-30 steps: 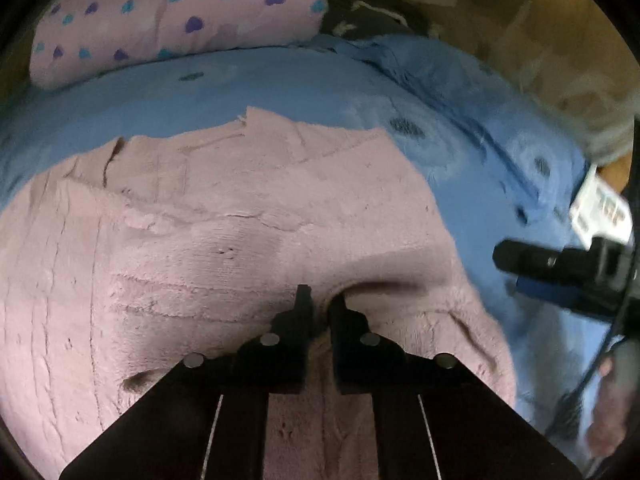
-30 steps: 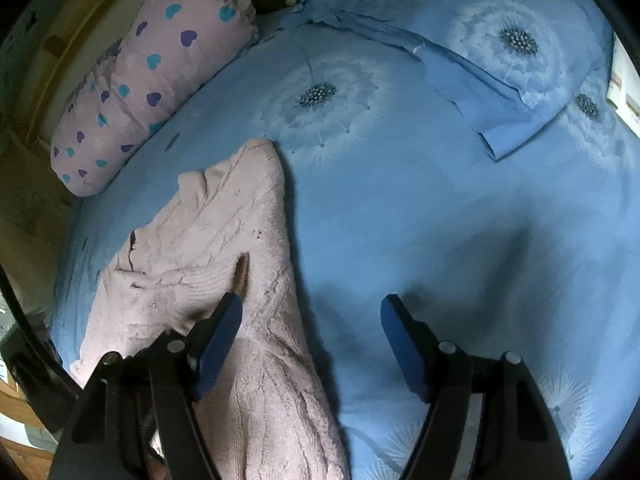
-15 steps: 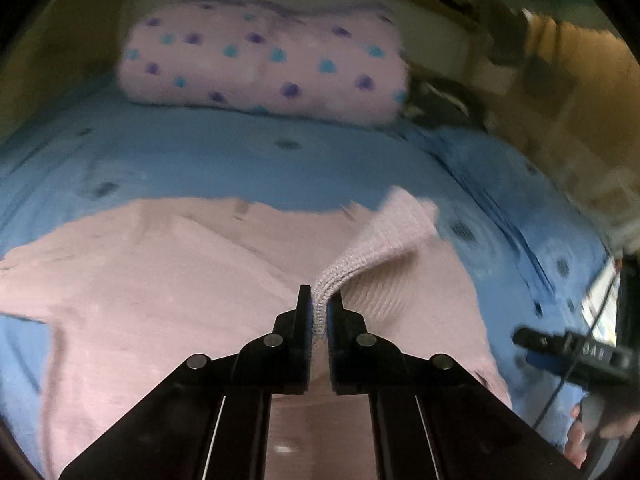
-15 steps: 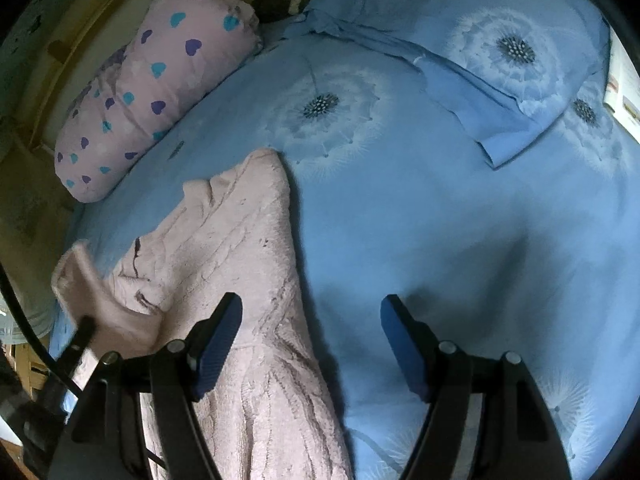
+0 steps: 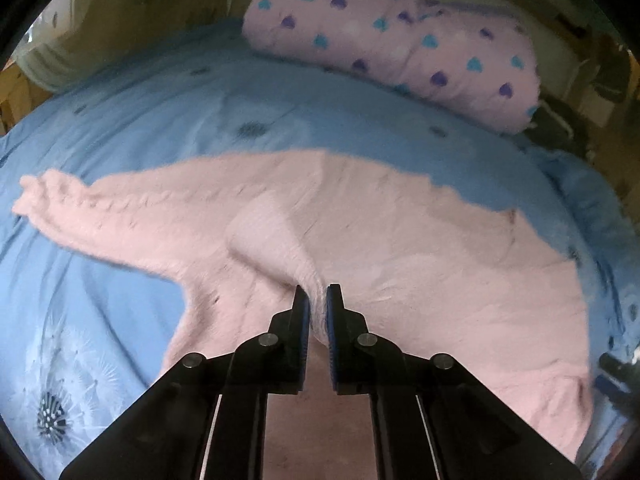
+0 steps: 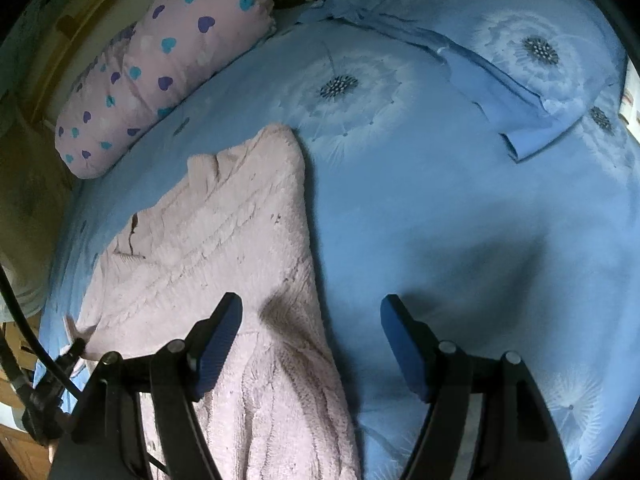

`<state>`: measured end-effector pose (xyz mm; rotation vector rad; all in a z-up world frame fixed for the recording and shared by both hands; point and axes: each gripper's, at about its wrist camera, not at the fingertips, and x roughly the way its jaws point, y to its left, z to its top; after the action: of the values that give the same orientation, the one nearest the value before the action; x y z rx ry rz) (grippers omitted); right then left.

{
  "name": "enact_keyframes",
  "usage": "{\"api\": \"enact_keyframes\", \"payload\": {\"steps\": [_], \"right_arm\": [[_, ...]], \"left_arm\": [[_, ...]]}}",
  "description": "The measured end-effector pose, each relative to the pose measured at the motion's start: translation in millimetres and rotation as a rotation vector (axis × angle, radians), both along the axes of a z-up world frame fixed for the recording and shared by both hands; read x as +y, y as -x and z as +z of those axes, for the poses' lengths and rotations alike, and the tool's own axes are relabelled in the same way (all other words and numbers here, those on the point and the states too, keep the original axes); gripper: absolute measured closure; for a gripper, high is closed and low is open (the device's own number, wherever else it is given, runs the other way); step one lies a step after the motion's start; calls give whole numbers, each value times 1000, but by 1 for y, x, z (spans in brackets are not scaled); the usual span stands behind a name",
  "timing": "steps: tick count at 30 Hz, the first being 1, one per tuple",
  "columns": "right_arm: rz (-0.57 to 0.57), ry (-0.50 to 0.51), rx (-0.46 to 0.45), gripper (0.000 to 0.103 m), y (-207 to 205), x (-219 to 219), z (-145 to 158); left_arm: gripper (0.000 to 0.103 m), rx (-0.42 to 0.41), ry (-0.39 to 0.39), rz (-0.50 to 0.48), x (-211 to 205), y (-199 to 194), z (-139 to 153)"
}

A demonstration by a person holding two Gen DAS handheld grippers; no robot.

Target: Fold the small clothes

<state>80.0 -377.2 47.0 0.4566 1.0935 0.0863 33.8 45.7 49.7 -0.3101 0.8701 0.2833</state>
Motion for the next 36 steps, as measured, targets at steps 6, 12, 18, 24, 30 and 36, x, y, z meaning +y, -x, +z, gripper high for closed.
{"api": "enact_keyframes", "payload": {"steps": [6, 12, 18, 24, 30, 36], "right_arm": [[14, 5, 7, 27, -2, 8, -1], [19, 130, -23, 28, -4, 15, 3], [35, 134, -32, 27, -10, 18, 9], [77, 200, -96, 27, -36, 25, 16], [36, 167, -51, 27, -52, 21, -3], [45, 214, -71, 27, -56, 23, -9]], "left_arm": [[95, 43, 27, -35, 10, 10, -6], [87, 75, -79, -66, 16, 17, 16], [81, 81, -87, -86, 42, 21, 33], [74, 55, -32, -114, 60, 8, 38], [72, 59, -23, -132, 66, -17, 19], [72, 60, 1, -189, 64, -25, -7]]}}
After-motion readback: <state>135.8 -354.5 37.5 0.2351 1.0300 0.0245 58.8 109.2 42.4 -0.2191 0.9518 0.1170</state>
